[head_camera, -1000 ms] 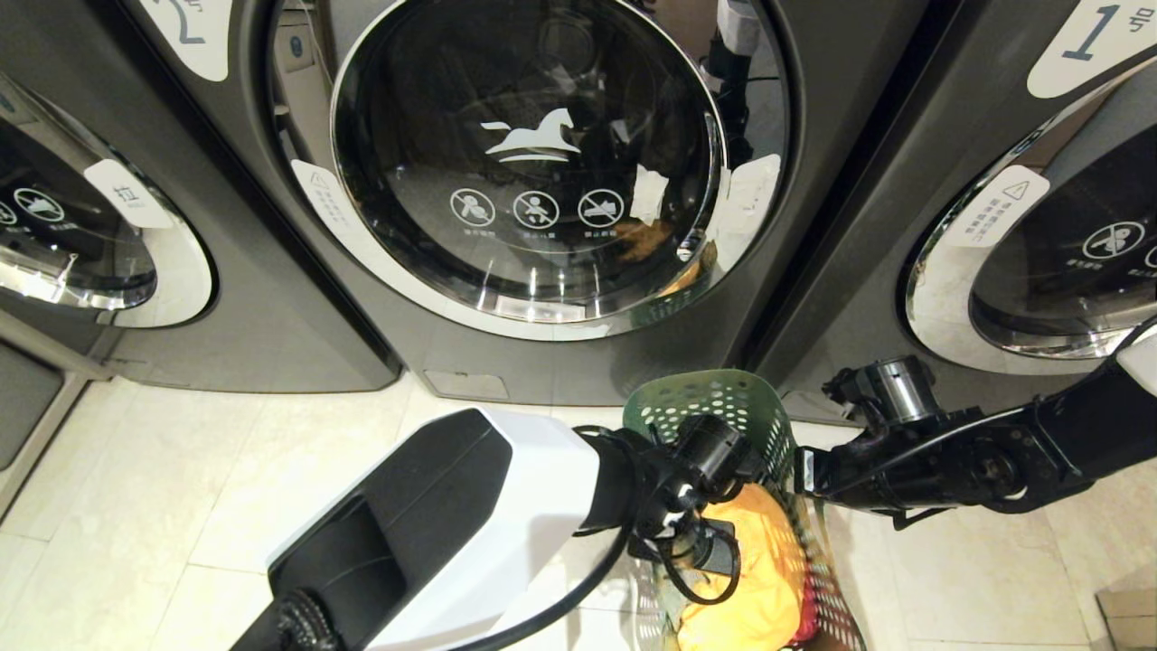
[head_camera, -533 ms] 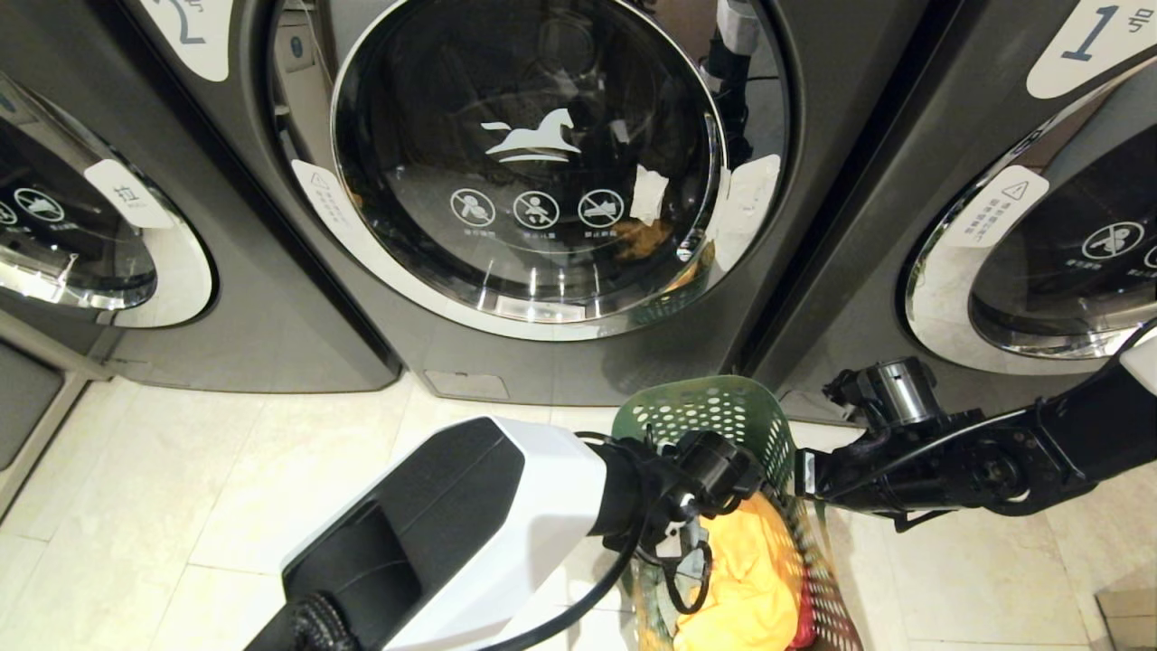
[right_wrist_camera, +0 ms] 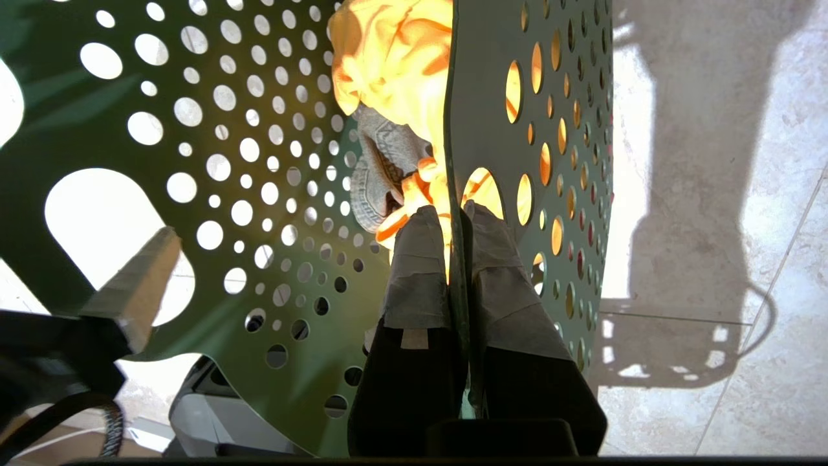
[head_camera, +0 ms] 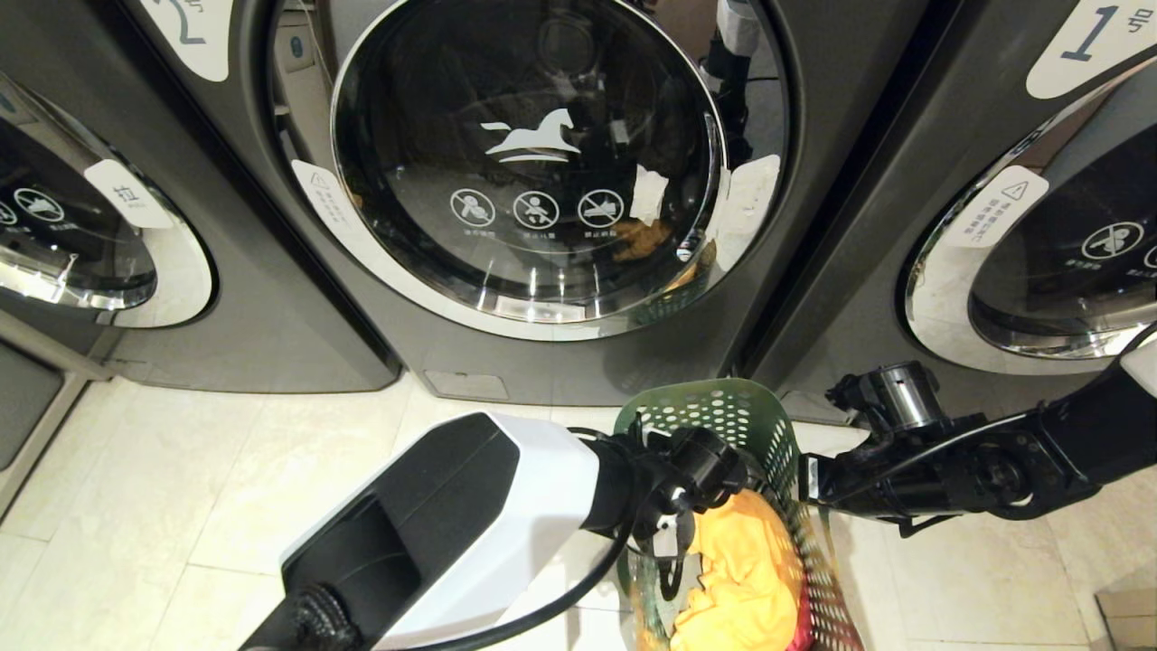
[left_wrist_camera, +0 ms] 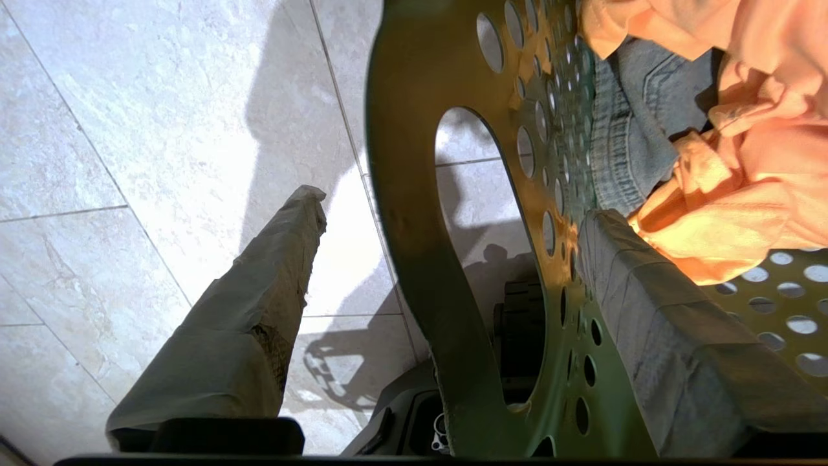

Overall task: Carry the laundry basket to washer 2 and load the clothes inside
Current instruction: Pick up the clothes basket and put it beside the washing machine

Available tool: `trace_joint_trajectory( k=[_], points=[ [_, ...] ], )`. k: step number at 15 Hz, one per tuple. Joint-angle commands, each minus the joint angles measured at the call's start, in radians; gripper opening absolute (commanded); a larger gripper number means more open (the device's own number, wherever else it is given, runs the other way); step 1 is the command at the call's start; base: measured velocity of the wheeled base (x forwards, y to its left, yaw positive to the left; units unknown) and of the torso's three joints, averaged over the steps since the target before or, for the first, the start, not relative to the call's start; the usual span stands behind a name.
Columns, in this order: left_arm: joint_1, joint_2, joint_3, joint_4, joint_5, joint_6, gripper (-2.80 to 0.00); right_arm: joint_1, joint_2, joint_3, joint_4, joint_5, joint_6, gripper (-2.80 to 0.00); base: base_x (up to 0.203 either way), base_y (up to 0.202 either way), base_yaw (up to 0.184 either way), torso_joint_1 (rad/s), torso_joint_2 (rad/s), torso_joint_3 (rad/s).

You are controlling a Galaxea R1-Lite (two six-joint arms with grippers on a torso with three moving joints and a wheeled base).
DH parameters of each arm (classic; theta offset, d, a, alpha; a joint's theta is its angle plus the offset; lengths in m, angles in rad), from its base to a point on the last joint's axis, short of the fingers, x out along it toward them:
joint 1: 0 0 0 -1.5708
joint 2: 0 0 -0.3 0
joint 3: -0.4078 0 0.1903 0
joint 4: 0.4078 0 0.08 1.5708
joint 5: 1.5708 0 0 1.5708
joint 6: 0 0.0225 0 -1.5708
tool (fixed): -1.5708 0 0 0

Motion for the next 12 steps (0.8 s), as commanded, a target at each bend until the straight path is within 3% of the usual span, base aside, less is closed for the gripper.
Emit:
trace_joint_trajectory(
  k=[1, 6, 12],
  points=[
    [0.003, -0.033, 0.0, 0.006, 0.004, -0.004, 0.0, -0.005, 0.001, 0.005, -0.003, 0.001, 0.001, -2.8, 0.0, 0.0, 0.0, 0.0, 0.0, 0.0],
    [0.001, -0.161, 0.002, 0.053, 0.001, -0.006, 0.0, -0.018, 0.008, 0.007, -0.003, 0.002, -0.002, -2.8, 0.0, 0.0, 0.0, 0.0, 0.0, 0.0],
    [0.034, -0.324, 0.003, 0.155, -0.008, -0.051, 0.0, -0.139, 0.006, 0.005, 0.004, -0.001, -0.172, -2.8, 0.0, 0.0, 0.0, 0.0, 0.0, 0.0]
  ],
)
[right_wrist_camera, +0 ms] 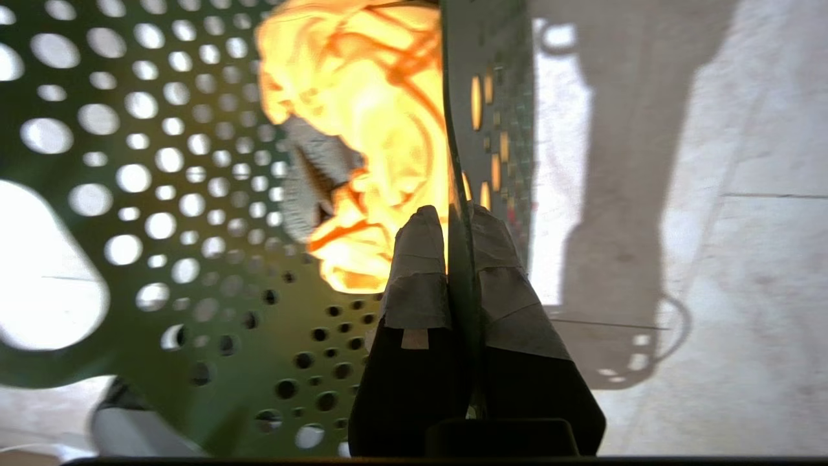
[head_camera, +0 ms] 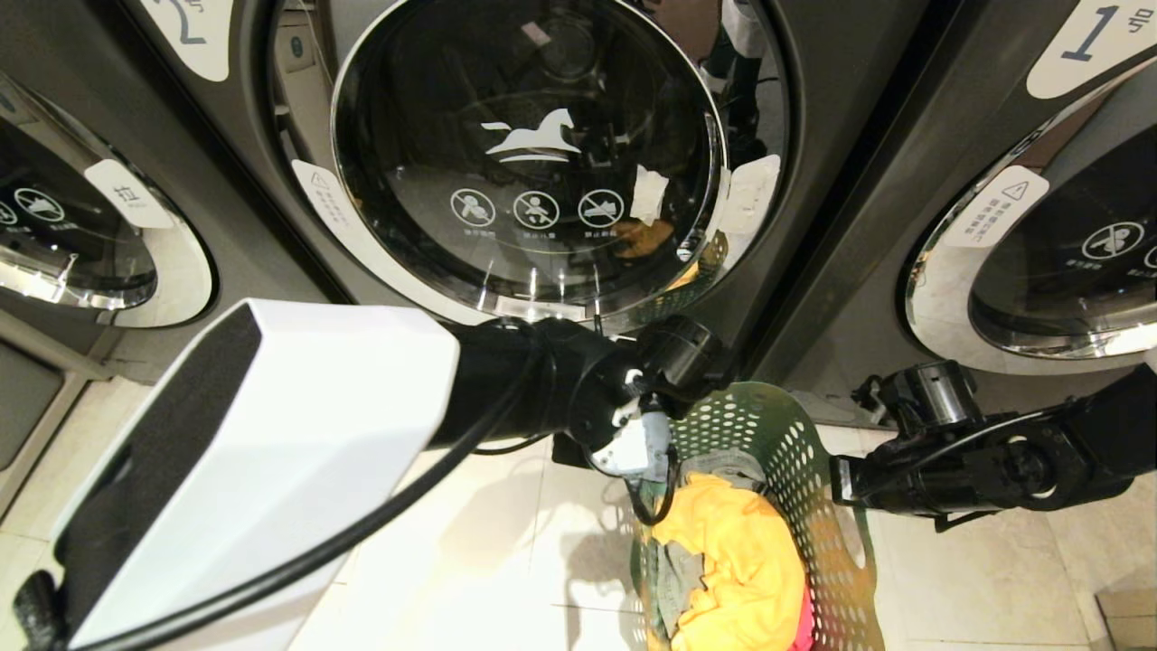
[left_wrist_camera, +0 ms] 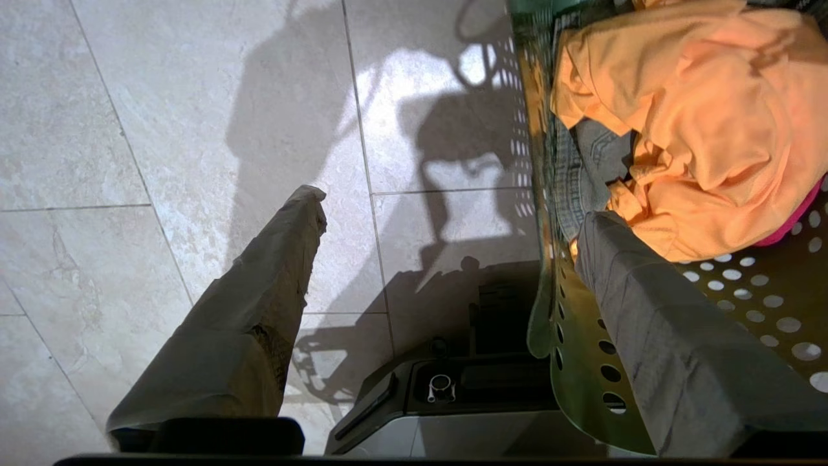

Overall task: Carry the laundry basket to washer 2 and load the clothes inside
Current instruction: Pick up the clothes basket and put it beside the washing machine

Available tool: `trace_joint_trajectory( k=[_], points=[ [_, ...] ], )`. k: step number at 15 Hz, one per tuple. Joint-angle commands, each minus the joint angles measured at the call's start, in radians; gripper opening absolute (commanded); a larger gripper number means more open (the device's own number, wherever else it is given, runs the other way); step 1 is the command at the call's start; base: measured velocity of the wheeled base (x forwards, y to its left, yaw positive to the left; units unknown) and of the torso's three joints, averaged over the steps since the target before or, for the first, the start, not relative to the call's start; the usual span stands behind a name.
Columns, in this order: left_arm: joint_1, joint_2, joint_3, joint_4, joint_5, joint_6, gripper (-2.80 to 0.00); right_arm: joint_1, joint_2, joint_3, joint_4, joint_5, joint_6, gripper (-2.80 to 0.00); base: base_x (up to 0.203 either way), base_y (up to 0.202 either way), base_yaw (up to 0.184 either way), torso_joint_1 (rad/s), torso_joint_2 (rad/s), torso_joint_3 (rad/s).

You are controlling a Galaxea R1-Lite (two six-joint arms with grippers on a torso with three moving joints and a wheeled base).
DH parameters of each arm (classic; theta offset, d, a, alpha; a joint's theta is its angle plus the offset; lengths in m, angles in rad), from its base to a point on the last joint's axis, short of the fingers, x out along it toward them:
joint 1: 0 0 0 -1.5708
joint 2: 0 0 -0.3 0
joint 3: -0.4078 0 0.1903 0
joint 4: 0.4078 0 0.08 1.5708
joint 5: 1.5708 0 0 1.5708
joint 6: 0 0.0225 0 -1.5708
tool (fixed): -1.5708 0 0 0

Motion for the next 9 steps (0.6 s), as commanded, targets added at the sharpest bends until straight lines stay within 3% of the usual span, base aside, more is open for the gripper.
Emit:
trace_joint_trajectory(
  k=[1, 9],
  points=[
    [0.021, -0.05, 0.001, 0.007, 0.002, -0.006, 0.0, -0.044, 0.0, 0.003, 0.003, 0.0, -0.049, -2.8, 0.0, 0.0, 0.0, 0.0, 0.0, 0.0],
    [0.044, -0.087, 0.001, 0.043, -0.034, -0.054, 0.0, -0.228, 0.001, 0.0, 0.021, -0.002, -0.258, -2.8, 0.0, 0.0, 0.0, 0.0, 0.0, 0.0]
  ],
)
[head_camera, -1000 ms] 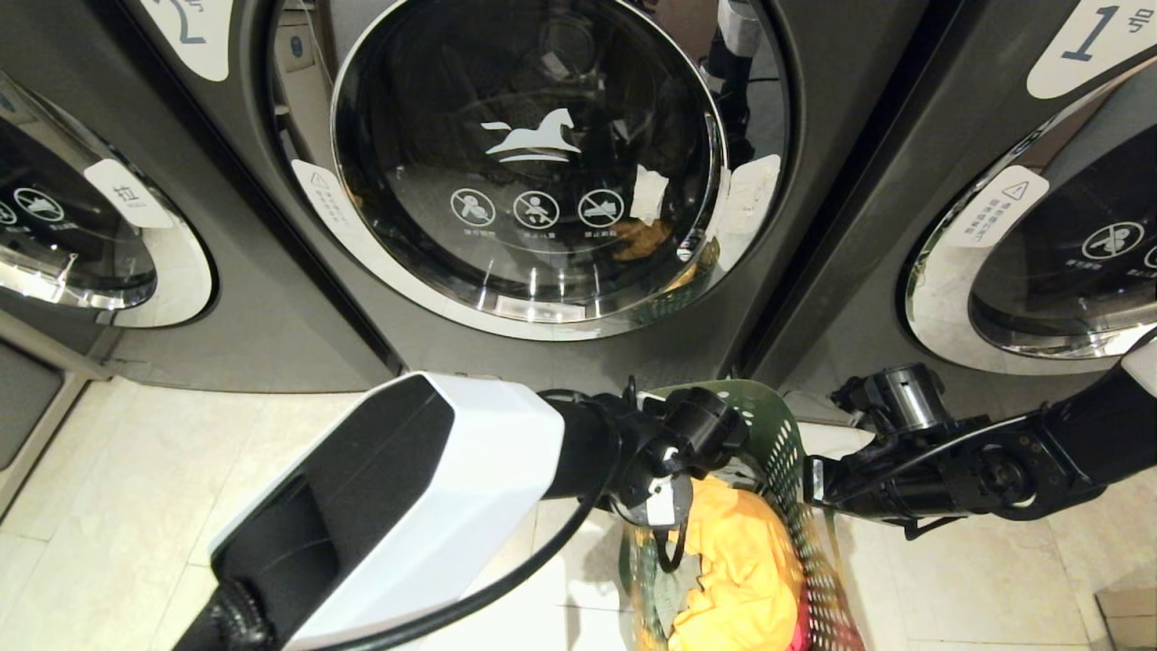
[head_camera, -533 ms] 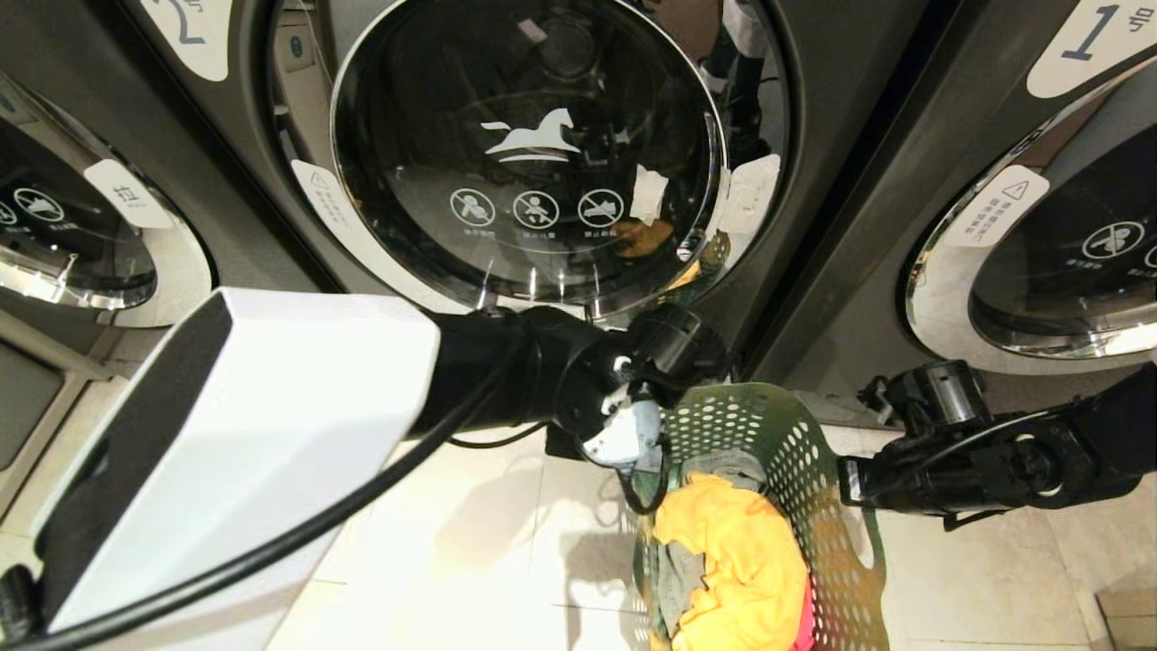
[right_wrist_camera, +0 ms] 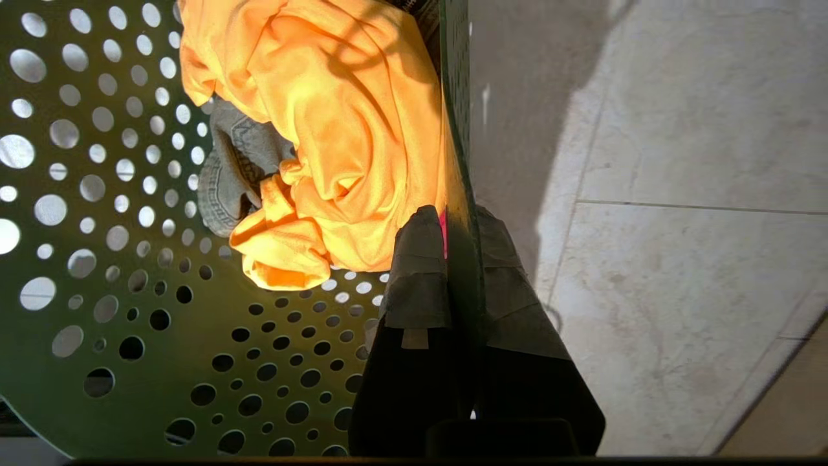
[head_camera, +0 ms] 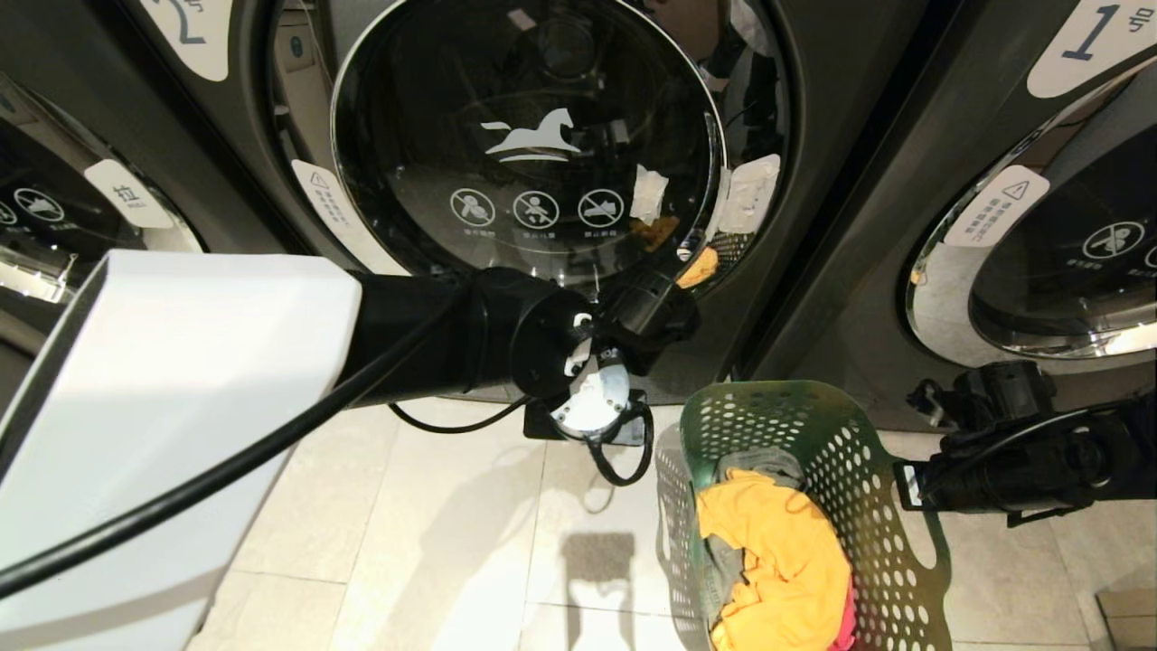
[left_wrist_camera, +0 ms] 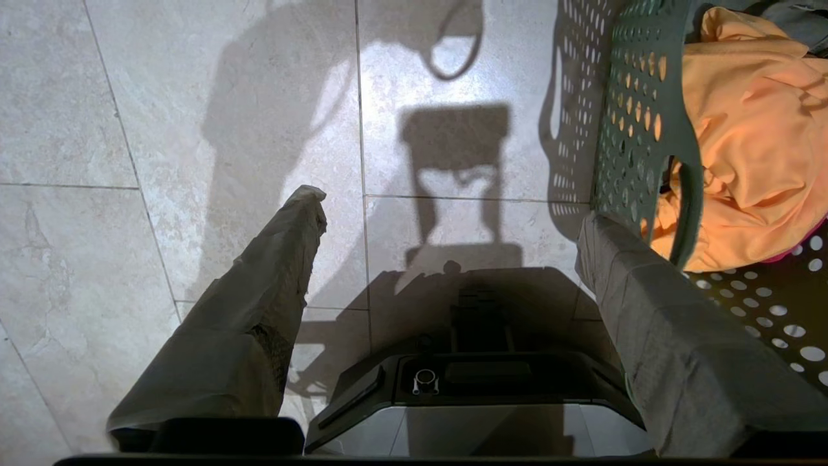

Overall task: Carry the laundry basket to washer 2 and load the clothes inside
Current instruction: Pick up the clothes basket and put it beside the washing machine

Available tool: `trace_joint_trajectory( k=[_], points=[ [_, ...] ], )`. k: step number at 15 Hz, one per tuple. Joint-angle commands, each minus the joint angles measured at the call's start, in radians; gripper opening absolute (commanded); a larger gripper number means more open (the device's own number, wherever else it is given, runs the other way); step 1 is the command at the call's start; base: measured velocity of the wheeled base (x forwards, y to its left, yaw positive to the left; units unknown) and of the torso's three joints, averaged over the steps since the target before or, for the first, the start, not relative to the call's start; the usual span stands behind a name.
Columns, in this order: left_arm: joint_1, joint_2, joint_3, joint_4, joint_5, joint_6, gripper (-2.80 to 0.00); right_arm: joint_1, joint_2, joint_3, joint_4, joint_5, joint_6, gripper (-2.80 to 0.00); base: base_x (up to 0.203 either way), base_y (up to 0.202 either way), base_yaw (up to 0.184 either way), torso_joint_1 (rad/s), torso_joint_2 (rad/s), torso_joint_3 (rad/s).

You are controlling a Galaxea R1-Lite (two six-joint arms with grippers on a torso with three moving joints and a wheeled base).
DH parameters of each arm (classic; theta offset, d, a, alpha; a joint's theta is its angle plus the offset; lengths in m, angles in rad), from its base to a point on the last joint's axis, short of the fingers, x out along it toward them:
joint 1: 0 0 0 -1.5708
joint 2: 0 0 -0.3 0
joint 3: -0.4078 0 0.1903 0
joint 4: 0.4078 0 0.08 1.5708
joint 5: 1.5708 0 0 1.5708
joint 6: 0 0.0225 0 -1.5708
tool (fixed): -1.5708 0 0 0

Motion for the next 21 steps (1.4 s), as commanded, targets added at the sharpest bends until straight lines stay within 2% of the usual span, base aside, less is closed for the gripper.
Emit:
trace_joint_trajectory(
  k=[1, 5, 10, 16, 21],
  points=[
    [0.002, -0.007, 0.0, 0.004, 0.0, -0.003, 0.0, -0.049, 0.005, -0.006, -0.001, 0.001, -0.029, -2.8, 0.0, 0.0, 0.0, 0.0, 0.0, 0.0],
    [0.023, -0.03, 0.0, 0.019, -0.032, -0.003, 0.0, -0.13, 0.023, -0.016, -0.003, 0.001, -0.13, -2.8, 0.0, 0.0, 0.0, 0.0, 0.0, 0.0],
    [0.051, -0.064, 0.007, 0.056, -0.069, -0.011, 0.0, -0.222, 0.05, -0.059, -0.003, 0.001, -0.204, -2.8, 0.0, 0.0, 0.0, 0.0, 0.0, 0.0],
    [0.054, -0.07, 0.011, 0.08, -0.074, -0.04, 0.0, -0.233, 0.072, -0.1, -0.003, 0.001, -0.213, -2.8, 0.0, 0.0, 0.0, 0.0, 0.0, 0.0],
    [0.053, -0.07, 0.011, 0.088, -0.074, -0.067, 0.0, -0.234, 0.065, -0.069, -0.004, 0.001, -0.209, -2.8, 0.0, 0.0, 0.0, 0.0, 0.0, 0.0]
  ],
)
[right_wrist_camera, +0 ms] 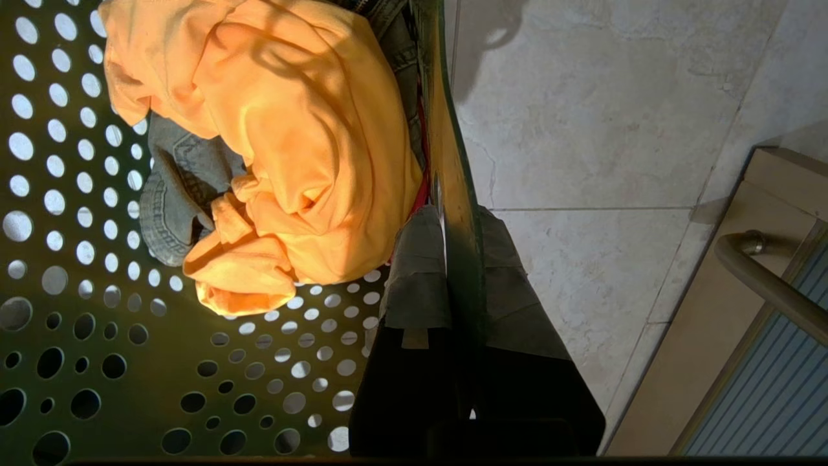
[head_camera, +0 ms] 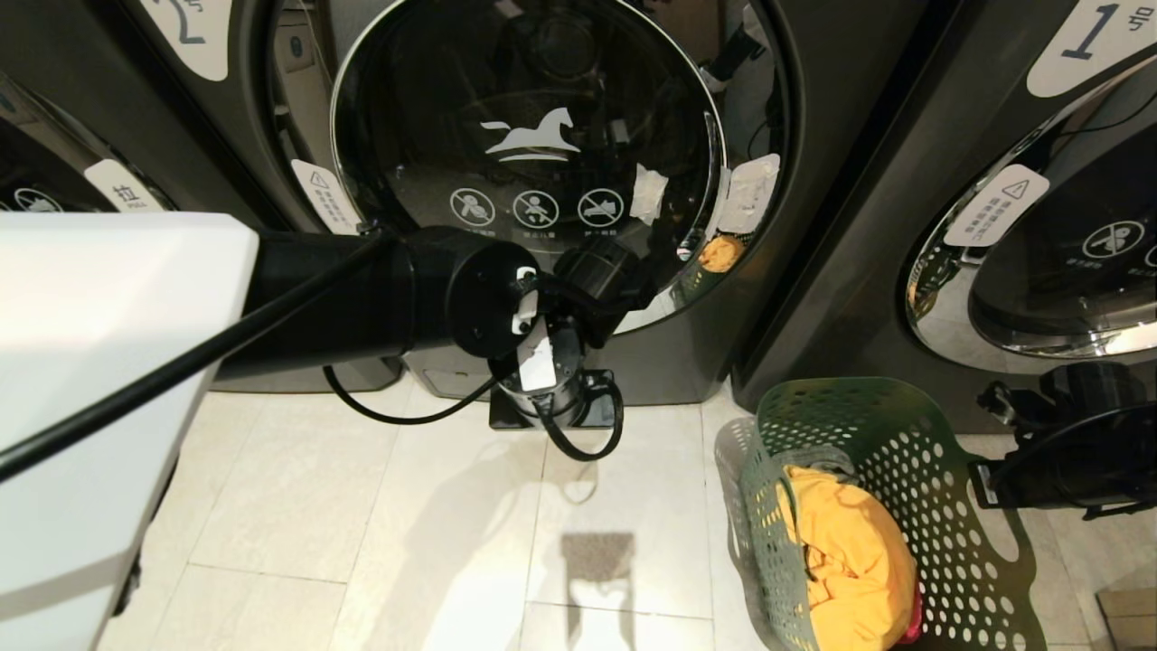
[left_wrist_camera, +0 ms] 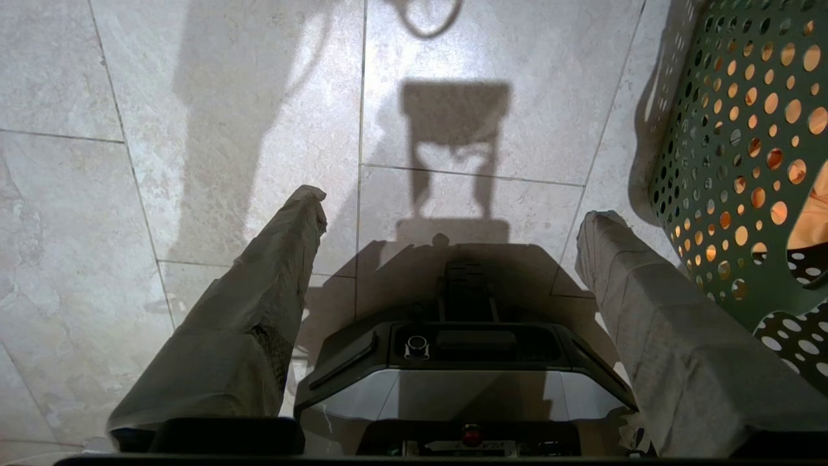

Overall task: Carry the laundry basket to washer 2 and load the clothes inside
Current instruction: Pick up the clothes basket and put it beside the washing machine

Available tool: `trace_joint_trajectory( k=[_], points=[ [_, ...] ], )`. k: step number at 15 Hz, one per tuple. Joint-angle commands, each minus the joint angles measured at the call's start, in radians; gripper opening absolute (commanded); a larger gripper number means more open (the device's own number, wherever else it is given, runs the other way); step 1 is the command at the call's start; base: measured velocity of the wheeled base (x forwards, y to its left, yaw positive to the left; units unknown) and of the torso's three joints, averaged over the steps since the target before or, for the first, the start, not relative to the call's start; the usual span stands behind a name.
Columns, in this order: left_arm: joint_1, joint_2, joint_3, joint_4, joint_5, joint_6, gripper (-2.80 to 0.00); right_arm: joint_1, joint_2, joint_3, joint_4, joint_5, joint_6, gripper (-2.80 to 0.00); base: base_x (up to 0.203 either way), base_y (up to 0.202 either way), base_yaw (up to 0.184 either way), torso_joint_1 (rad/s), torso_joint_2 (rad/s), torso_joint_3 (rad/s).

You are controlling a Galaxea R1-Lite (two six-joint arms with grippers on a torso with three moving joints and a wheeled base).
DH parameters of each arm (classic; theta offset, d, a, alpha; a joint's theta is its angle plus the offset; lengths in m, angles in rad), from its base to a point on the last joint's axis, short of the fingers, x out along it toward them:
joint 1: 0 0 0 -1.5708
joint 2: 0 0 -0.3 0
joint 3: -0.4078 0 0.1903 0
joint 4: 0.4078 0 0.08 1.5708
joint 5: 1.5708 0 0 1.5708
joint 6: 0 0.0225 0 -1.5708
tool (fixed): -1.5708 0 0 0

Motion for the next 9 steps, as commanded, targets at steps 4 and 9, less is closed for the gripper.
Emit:
trace_joint_trajectory(
  k=[4, 9],
  points=[
    [-0.001, -0.001, 0.003, 0.005, 0.003, -0.008, 0.0, 0.0, -0.022, 0.05, -0.002, -0.001, 0.0, -2.8, 0.0, 0.0, 0.0, 0.0, 0.0, 0.0],
    [-0.005, -0.018, 0.049, 0.002, 0.003, -0.022, 0.0, -0.022, -0.038, 0.085, -0.004, -0.007, 0.0, -2.8, 0.0, 0.0, 0.0, 0.0, 0.0, 0.0]
  ],
)
